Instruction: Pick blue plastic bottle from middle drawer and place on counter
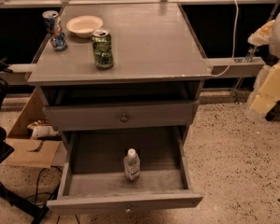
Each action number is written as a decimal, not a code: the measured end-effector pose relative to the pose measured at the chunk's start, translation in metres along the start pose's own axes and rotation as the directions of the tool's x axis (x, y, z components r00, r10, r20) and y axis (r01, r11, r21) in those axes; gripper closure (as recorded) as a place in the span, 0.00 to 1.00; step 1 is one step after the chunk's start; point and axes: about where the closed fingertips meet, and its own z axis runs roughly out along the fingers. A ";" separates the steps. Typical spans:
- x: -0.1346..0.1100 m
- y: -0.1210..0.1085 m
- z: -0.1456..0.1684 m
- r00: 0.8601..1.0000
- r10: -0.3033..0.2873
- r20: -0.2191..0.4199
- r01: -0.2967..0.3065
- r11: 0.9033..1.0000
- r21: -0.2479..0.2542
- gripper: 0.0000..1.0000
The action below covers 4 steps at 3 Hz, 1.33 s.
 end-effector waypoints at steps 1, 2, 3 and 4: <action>0.004 0.011 0.035 0.997 0.016 0.080 -0.012 0.999 -0.047 0.00; 0.018 0.051 0.099 0.969 0.083 0.234 -0.055 0.991 -0.122 0.00; 0.026 0.094 0.170 0.898 0.183 0.399 -0.112 0.974 -0.196 0.00; 0.023 0.117 0.230 0.800 0.299 0.520 -0.202 0.950 -0.236 0.00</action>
Offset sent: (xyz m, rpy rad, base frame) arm -0.0001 0.0280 -0.2315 0.6700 -0.1151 -0.0930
